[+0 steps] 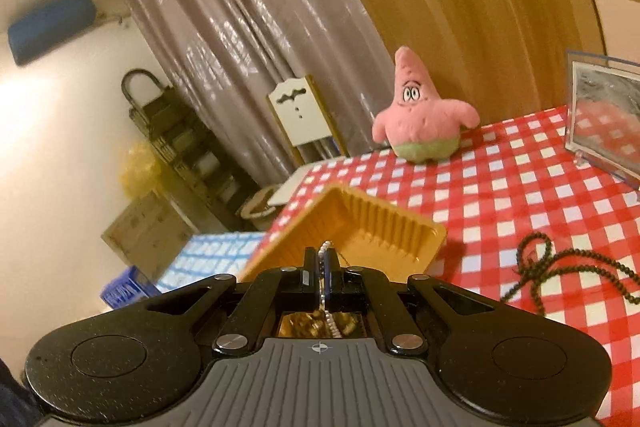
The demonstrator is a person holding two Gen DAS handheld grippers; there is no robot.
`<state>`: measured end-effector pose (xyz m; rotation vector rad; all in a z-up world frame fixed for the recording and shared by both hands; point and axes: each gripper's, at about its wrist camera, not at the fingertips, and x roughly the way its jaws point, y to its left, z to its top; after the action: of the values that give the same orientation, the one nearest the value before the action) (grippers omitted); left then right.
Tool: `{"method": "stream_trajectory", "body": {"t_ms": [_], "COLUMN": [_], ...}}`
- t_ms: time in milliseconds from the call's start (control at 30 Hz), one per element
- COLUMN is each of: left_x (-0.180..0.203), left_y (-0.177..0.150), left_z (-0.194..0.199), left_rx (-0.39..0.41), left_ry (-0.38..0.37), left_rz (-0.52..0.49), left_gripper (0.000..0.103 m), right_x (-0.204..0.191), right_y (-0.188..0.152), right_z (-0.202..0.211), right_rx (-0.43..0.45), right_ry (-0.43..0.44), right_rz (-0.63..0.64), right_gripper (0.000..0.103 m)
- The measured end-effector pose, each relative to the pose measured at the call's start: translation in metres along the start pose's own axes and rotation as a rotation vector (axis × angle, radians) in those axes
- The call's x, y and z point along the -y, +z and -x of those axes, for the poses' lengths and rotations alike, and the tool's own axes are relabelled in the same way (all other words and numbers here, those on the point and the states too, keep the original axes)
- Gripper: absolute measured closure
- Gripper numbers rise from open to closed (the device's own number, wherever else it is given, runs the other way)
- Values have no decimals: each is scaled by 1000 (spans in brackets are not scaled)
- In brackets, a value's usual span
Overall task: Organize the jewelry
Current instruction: 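Grasp the pearl strand at the cross with the right tool and lift, then carry the pearl strand over the tray and lower it in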
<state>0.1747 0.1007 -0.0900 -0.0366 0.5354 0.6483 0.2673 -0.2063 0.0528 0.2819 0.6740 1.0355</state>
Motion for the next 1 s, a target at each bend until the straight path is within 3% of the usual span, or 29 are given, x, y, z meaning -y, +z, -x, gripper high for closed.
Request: {"method": "stream_trajectory", "body": {"t_ms": [400, 600, 800, 900, 1000], "left_x": [0, 0, -1, -1, -2], "left_y": [0, 0, 1, 1, 1], "left_z": [1, 3, 5, 6, 6], "left_rx": [-1, -3, -3, -3, -4], "left_ry": [0, 0, 2, 4, 5], "left_rz": [2, 4, 8, 10, 11], "left_gripper": [78, 78, 78, 78, 78], "right_x": [-23, -40, -37, -27, -11], "right_y": [36, 49, 43, 28, 0], "right_z": [-38, -73, -113, -142, -169], "right_rx": [5, 38, 54, -40, -167], "right_ry": [57, 130, 261, 262, 191], "right_rz": [29, 59, -60, -126, -155], "right_gripper": [101, 101, 101, 101, 101]}}
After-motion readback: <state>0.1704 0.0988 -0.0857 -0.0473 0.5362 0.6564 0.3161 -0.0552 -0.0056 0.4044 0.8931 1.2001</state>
